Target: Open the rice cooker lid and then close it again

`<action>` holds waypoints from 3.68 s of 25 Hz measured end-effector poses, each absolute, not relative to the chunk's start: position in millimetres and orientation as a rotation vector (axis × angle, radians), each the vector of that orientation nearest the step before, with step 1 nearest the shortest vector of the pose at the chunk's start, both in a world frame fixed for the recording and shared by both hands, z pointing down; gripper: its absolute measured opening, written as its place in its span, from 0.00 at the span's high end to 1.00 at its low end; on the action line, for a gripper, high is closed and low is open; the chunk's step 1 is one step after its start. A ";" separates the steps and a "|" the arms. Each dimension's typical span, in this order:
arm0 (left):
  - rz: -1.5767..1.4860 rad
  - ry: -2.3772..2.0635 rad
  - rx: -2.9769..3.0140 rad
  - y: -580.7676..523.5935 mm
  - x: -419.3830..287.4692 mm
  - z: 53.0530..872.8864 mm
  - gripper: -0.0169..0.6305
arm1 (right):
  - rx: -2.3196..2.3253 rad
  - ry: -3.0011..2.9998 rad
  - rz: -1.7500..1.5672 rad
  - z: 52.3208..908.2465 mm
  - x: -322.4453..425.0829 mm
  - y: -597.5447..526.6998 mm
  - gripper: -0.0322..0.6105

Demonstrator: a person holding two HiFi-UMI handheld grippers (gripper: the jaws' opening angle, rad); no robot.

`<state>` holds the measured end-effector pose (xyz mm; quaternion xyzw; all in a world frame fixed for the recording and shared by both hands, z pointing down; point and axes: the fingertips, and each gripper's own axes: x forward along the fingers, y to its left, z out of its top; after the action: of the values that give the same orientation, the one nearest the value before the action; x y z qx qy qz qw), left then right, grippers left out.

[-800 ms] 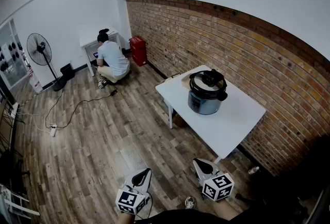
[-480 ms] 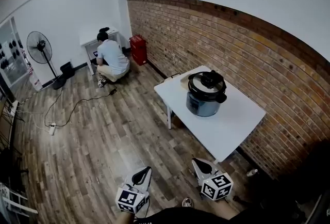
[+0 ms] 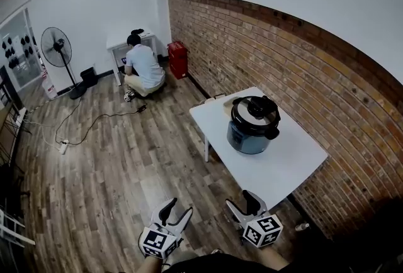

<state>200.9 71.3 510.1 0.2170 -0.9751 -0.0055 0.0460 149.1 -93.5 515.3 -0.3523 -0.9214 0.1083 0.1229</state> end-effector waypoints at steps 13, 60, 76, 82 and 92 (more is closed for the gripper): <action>-0.057 -2.937 0.700 105.7 110.3 521.3 0.62 | -0.912 -2.716 0.322 517.7 73.3 -83.1 0.47; 0.077 -2.492 1.735 34.0 -223.7 491.2 0.62 | 0.099 -2.910 0.543 515.8 -114.7 -122.3 0.48; 0.116 -2.117 2.239 -75.7 -298.7 474.1 0.62 | 0.603 -2.902 0.569 508.2 -134.5 -145.3 0.48; 0.146 -1.908 2.436 -109.8 -311.1 463.8 0.62 | 0.788 -2.870 0.598 508.3 -142.8 -139.4 0.48; 0.371 -1.547 2.695 -157.2 -301.6 464.3 0.52 | 1.039 -2.844 0.615 511.1 -139.5 -132.2 0.48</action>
<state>-301.6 -157.2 464.3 0.8612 -0.4943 0.1185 0.0063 -139.5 -132.2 511.1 0.3362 -0.9201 0.1991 0.0259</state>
